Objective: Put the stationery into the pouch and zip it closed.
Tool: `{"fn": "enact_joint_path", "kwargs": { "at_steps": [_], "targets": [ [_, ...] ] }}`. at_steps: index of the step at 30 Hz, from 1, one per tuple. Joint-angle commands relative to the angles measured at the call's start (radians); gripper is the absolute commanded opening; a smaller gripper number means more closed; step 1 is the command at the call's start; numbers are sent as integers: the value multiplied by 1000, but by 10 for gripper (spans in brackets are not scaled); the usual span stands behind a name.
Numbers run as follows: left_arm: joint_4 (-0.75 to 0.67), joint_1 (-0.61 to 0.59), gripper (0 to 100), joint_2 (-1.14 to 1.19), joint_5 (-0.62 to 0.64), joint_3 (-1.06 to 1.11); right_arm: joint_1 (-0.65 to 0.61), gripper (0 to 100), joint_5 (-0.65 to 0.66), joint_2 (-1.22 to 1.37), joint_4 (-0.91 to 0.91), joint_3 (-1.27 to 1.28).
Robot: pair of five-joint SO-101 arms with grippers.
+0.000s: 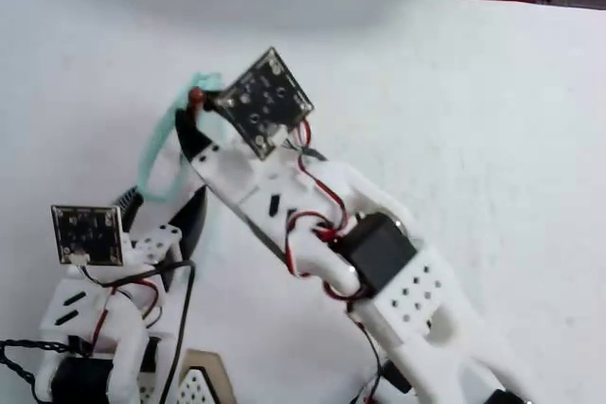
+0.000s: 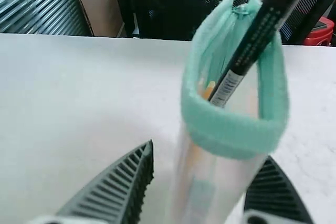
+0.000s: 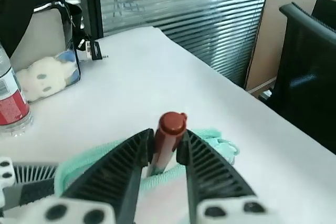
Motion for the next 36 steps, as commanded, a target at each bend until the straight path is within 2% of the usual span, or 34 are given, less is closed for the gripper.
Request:
{"fn": "enact_joint_path", "kwargs": {
  "at_steps": [1, 20, 27, 32, 36],
  "targets": [
    [-26, 7, 273, 1, 8, -2, 16, 18, 9, -50, 10, 18],
    [-57, 7, 272, 1, 8, 40, -45, 23, 3, -2, -38, 20],
    [-57, 7, 272, 1, 6, 41, -45, 204, 3, 47, -21, 17],
    [-57, 7, 272, 1, 5, 41, -35, 207, 3, -53, -22, -5],
    [-57, 7, 272, 1, 5, 41, 35, 206, 2, -90, -22, -61]
  ]
}}
